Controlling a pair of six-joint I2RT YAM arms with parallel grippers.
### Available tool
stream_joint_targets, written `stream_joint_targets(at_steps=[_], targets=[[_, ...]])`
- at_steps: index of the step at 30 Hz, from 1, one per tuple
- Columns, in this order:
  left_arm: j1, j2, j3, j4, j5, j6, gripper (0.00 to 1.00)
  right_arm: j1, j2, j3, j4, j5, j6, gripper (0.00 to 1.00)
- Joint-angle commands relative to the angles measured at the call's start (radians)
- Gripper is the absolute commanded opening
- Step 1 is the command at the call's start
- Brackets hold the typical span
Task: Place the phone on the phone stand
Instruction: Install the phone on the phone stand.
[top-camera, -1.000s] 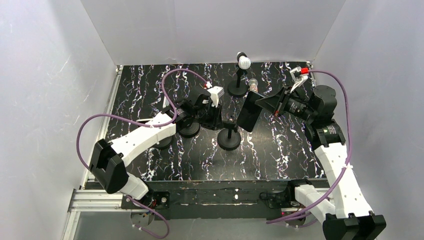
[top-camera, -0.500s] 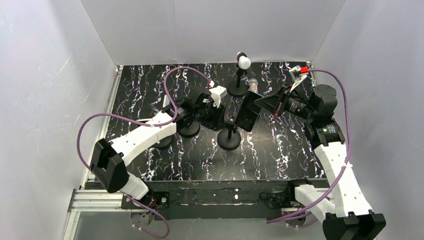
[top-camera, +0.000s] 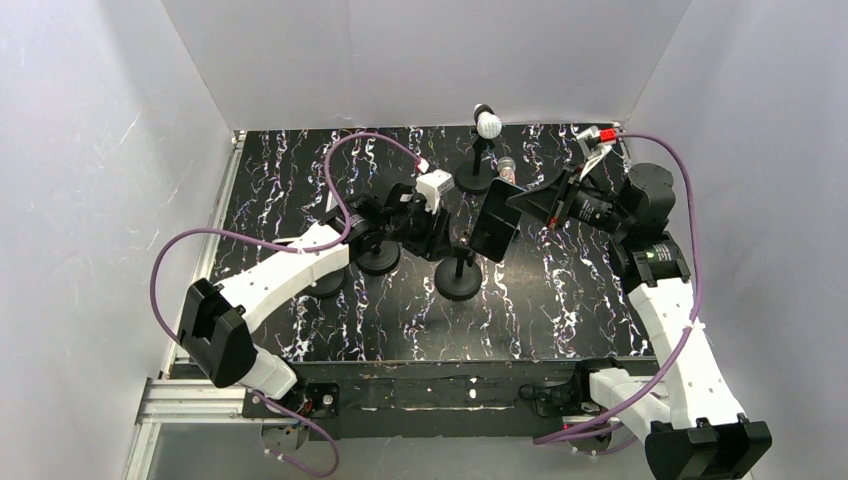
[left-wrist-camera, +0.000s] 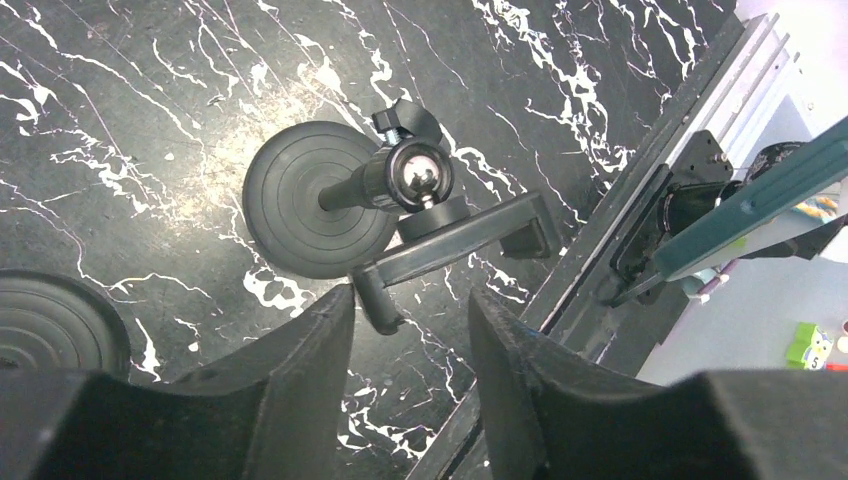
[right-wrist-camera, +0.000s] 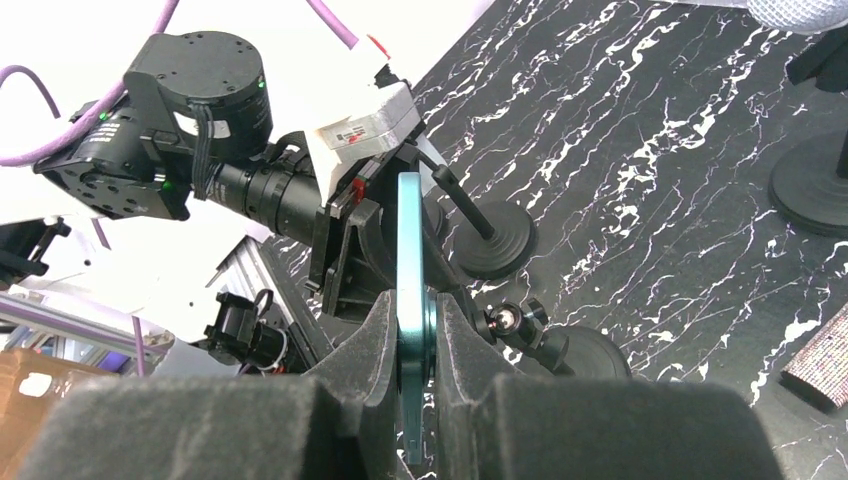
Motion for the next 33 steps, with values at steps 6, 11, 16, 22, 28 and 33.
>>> stream_joint_targets(at_steps=[6, 11, 16, 22, 28, 33], targets=[[0.024, -0.039, 0.004, 0.005, 0.079, 0.024, 0.36, -0.003, -0.005, 0.094, 0.080, -0.029, -0.044, 0.01], [0.036, -0.027, 0.015, -0.005, 0.105, 0.043, 0.40, -0.003, -0.019, 0.062, 0.114, -0.018, -0.049, 0.01], [0.045, -0.014, 0.017, -0.020, 0.095, 0.053, 0.46, -0.002, 0.000, 0.067, 0.138, -0.051, -0.037, 0.01], [0.046, 0.001, 0.027, -0.046, 0.074, 0.083, 0.38, 0.002, 0.031, 0.082, 0.155, -0.079, -0.018, 0.01], [0.048, -0.001, 0.025, -0.054, 0.080, 0.106, 0.25, 0.036, 0.056, 0.090, 0.154, -0.086, -0.035, 0.01], [0.050, -0.017, 0.028, -0.050, 0.083, 0.122, 0.10, 0.074, 0.065, 0.089, 0.167, -0.090, -0.077, 0.01]])
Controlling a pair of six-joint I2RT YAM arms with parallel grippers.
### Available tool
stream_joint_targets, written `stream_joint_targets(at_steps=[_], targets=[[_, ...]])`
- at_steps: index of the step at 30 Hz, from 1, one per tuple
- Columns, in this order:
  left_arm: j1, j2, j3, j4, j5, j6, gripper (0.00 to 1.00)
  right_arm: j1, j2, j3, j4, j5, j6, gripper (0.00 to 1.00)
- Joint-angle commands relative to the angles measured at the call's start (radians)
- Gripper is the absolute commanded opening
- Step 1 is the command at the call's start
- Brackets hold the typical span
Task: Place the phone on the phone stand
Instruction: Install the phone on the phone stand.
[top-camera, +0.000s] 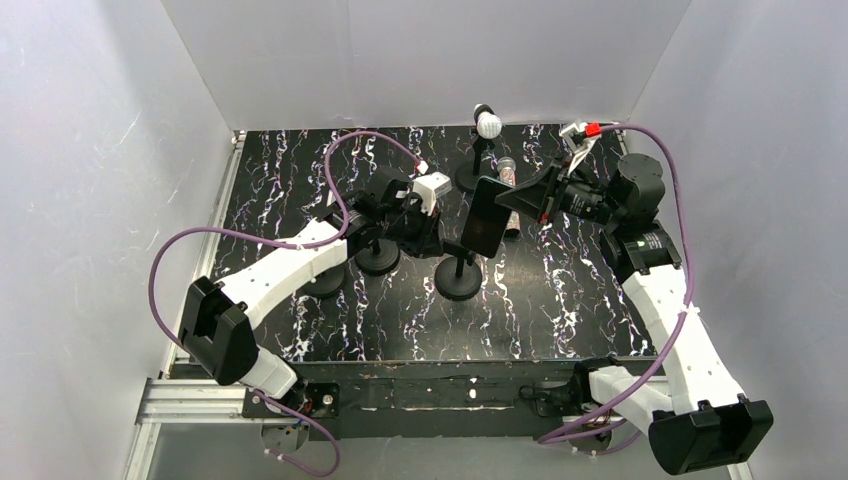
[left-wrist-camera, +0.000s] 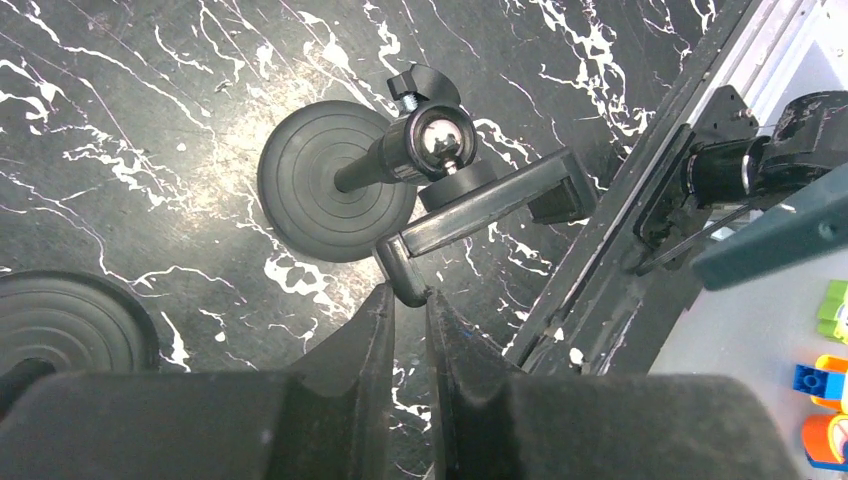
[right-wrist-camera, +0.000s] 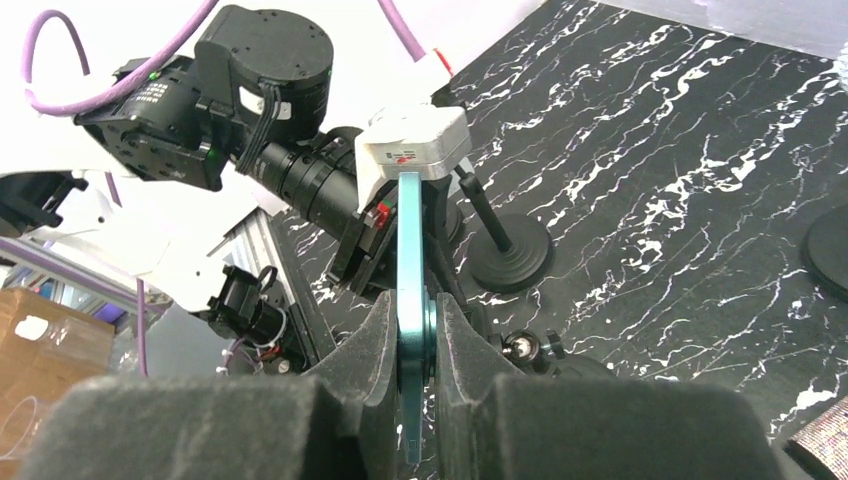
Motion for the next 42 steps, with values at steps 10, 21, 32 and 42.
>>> stream_joint_targets(at_steps=[10, 21, 32, 42], targets=[[0.006, -0.027, 0.034, 0.015, 0.021, 0.048, 0.00, 0.074, 0.018, 0.043, 0.136, -0.070, -0.090, 0.01], [0.008, -0.010, 0.090, -0.025, 0.047, 0.072, 0.03, 0.097, 0.024, 0.040, 0.142, -0.084, -0.128, 0.01], [0.008, -0.003, 0.098, -0.026, 0.076, 0.046, 0.45, 0.097, -0.018, 0.033, 0.138, -0.037, -0.151, 0.01], [0.008, 0.031, 0.122, -0.071, 0.011, 0.079, 0.40, 0.097, -0.015, 0.035, 0.133, -0.048, -0.143, 0.01]])
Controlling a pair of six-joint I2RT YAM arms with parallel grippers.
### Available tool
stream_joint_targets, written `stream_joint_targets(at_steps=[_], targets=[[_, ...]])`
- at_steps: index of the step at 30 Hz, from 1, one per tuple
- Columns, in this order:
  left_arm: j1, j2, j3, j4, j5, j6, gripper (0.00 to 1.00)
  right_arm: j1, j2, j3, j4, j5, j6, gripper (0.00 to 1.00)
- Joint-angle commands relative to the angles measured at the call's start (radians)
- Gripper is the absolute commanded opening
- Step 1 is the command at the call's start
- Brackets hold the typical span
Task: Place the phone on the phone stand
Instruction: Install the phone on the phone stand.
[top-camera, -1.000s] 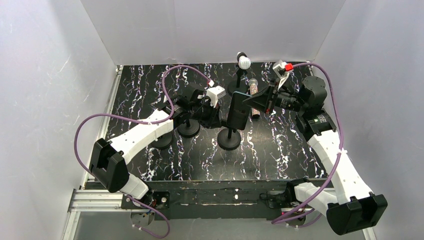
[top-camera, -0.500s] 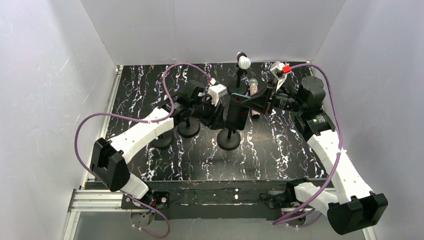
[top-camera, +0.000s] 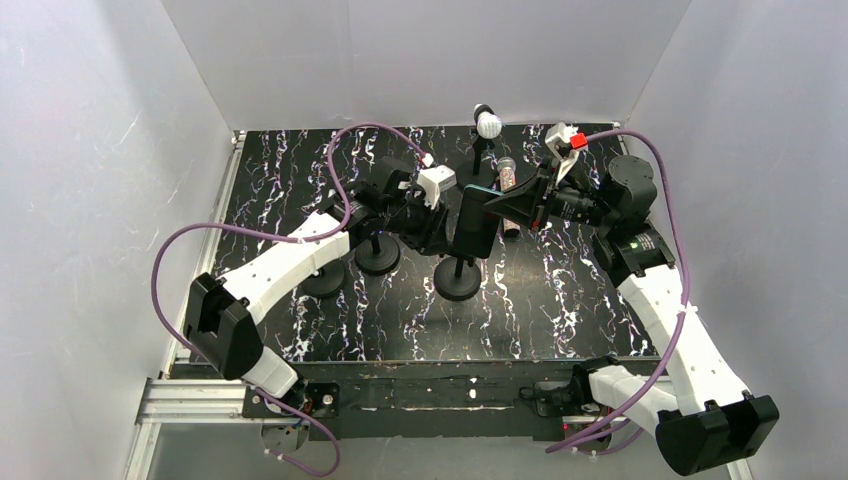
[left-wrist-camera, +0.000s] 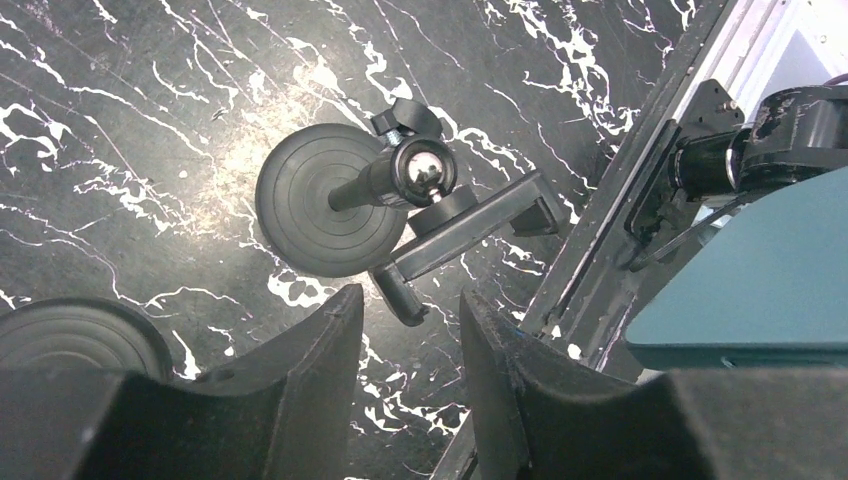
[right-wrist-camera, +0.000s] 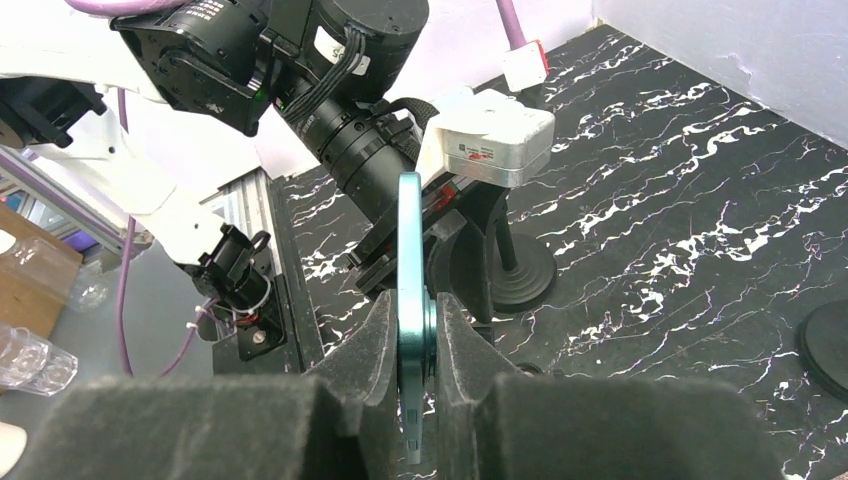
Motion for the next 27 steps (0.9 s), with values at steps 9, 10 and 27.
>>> stream_joint_targets(at_steps=[9, 10, 27], targets=[[0.004, 0.027, 0.037, -0.037, -0.023, 0.034, 0.36, 0.006, -0.004, 0.043, 0.080, -0.024, 0.007, 0.01], [0.003, 0.028, 0.037, -0.039, -0.023, 0.036, 0.35, 0.006, -0.002, 0.043, 0.080, -0.025, 0.007, 0.01], [0.003, -0.001, 0.039, -0.029, -0.009, 0.040, 0.00, 0.061, 0.028, -0.018, 0.209, -0.127, -0.066, 0.01]])
